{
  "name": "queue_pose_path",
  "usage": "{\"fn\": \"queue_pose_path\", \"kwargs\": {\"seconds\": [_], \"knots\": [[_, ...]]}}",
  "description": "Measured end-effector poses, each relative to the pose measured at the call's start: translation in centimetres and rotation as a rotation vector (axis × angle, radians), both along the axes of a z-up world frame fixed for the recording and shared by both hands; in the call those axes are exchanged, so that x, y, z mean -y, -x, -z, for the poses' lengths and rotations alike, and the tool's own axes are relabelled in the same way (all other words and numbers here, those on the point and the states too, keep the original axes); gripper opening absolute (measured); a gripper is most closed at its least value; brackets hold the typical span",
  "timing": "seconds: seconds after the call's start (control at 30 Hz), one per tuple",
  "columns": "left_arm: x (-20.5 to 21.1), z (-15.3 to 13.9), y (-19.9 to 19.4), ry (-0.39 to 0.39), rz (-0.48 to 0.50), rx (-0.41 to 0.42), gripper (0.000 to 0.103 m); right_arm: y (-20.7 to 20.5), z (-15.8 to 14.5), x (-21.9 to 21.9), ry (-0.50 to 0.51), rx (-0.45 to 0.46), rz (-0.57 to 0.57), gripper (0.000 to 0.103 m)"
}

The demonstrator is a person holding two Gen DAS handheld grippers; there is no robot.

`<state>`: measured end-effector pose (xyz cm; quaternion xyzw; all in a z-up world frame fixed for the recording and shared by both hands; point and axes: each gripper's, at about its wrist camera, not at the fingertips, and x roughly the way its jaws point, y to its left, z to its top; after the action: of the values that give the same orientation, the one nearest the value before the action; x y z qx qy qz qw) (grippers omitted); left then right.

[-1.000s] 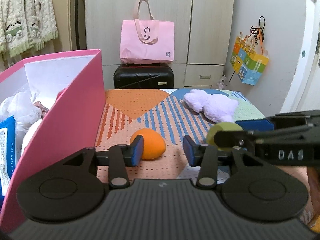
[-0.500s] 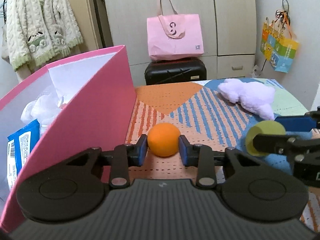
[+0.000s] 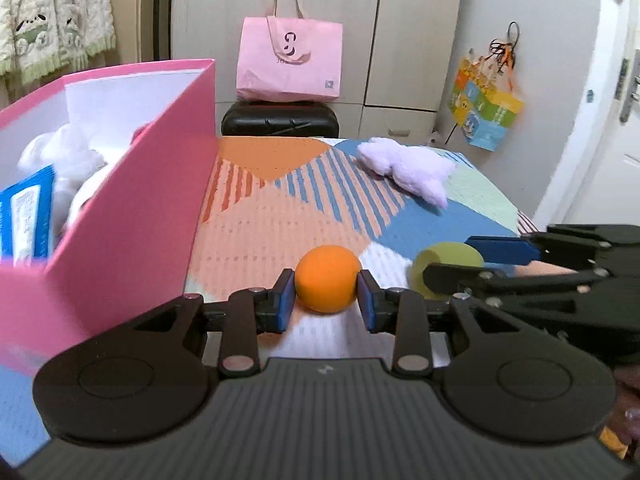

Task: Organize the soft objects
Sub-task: 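Carry the orange sponge with the left gripper while the right gripper carries the green sponge over the pink box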

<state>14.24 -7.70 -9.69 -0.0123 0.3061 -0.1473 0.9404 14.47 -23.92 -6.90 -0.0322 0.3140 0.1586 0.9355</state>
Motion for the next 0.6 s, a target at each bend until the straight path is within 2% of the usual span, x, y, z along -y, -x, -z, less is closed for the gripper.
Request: {"fn": "queue_pose_path", "kwargs": {"seconds": [0.23, 0.43, 0.6], "knots": [[-2.0, -0.6, 2.4, 0.047, 0.059, -0.021, 0.032, 1.9, -0.9, -0.4, 0.014, -0.004, 0.007, 0.049], [-3.2, -1.9, 4.0, 0.021, 0.158, -0.065, 0.032, 3.5, -1.7, -1.0, -0.012, -0.058, -0.02, 0.049], [-5.2, -2.8, 4.5, 0.014, 0.207, -0.137, 0.032, 4.4, -2.3, -1.8, -0.07, -0.112, -0.063, 0.049]]}}
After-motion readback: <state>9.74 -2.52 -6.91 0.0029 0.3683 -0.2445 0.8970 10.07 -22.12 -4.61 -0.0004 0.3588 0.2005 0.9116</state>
